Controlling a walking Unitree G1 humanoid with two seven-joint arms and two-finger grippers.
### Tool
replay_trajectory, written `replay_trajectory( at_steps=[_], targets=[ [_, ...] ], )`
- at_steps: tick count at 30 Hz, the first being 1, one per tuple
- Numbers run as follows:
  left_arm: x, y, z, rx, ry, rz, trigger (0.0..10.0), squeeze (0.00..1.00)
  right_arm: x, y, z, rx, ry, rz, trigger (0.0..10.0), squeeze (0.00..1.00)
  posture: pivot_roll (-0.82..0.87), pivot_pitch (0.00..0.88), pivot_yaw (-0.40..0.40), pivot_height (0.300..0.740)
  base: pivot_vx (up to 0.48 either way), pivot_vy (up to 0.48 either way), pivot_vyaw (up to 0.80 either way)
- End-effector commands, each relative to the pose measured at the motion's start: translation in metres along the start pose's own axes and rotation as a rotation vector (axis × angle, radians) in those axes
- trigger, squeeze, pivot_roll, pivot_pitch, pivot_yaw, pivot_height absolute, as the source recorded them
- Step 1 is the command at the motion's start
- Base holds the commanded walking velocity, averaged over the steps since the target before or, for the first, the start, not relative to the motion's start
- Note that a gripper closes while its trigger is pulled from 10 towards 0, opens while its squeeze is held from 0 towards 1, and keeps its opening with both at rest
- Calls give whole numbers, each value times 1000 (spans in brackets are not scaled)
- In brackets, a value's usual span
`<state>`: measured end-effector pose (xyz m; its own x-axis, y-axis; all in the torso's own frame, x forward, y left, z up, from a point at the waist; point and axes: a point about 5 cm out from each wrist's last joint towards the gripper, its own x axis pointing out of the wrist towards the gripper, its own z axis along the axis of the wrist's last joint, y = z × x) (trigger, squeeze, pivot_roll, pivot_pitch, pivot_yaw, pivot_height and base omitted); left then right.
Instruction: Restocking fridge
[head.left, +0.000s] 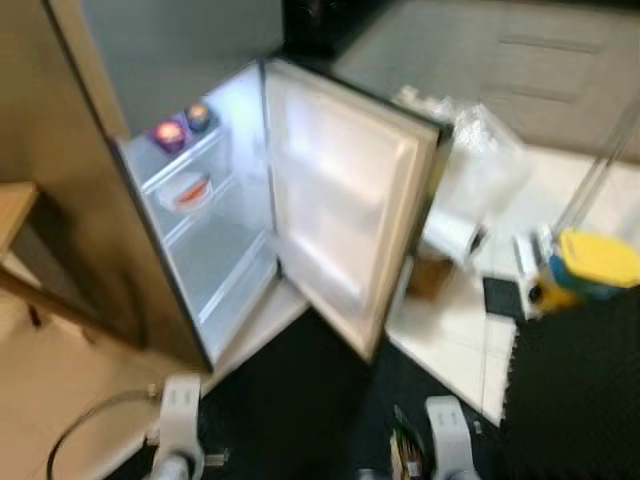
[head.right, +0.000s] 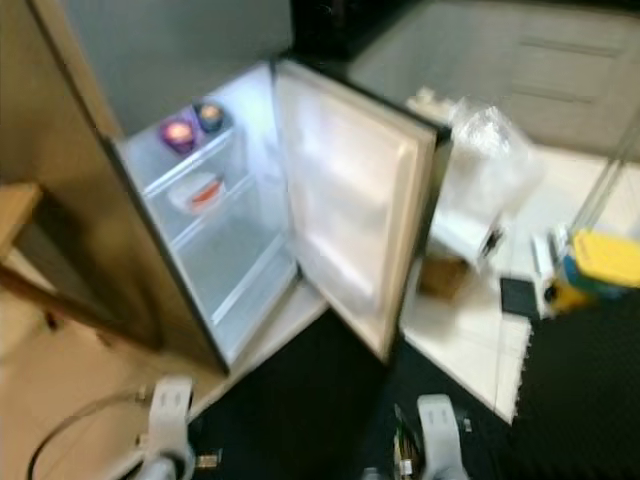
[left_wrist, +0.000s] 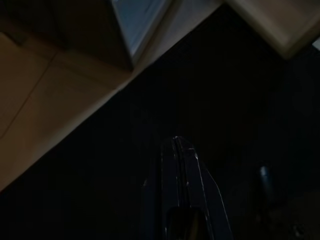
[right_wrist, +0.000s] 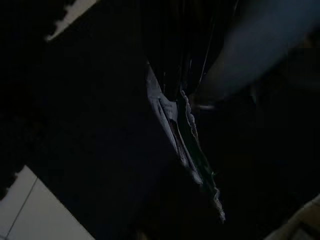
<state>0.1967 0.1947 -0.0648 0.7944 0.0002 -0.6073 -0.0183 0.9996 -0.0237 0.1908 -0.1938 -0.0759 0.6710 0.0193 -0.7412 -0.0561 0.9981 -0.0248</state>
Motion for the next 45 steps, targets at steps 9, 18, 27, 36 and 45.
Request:
replay_trajectory(
  at_steps=[9,18,27,36,45],
  targets=[
    [1,-4,-1,11,11,-5,10000,0,-3,1,-10,-2,26,-1,10000,0,-74,95,-5,740,-153,0,0],
    [1,-2,0,13,10,7,10000,0,-2,0,-8,-9,16,4,10000,0,-69,93,-14,740,0,0,0],
    [0,-1,-1,8,9,4,10000,0,0,2,-3,-12,11,10,10000,0,-64,88,-14,740,216,0,0],
    [0,-2,-1,21,14,-6,10000,0,1,4,2,-12,-1,12,10000,0,-69,83,-6,740,289,0,0],
    [2,-4,2,27,13,-20,10000,0,-1,0,-3,-8,4,1,10000,0,-79,73,4,740,287,0,0]
  ],
)
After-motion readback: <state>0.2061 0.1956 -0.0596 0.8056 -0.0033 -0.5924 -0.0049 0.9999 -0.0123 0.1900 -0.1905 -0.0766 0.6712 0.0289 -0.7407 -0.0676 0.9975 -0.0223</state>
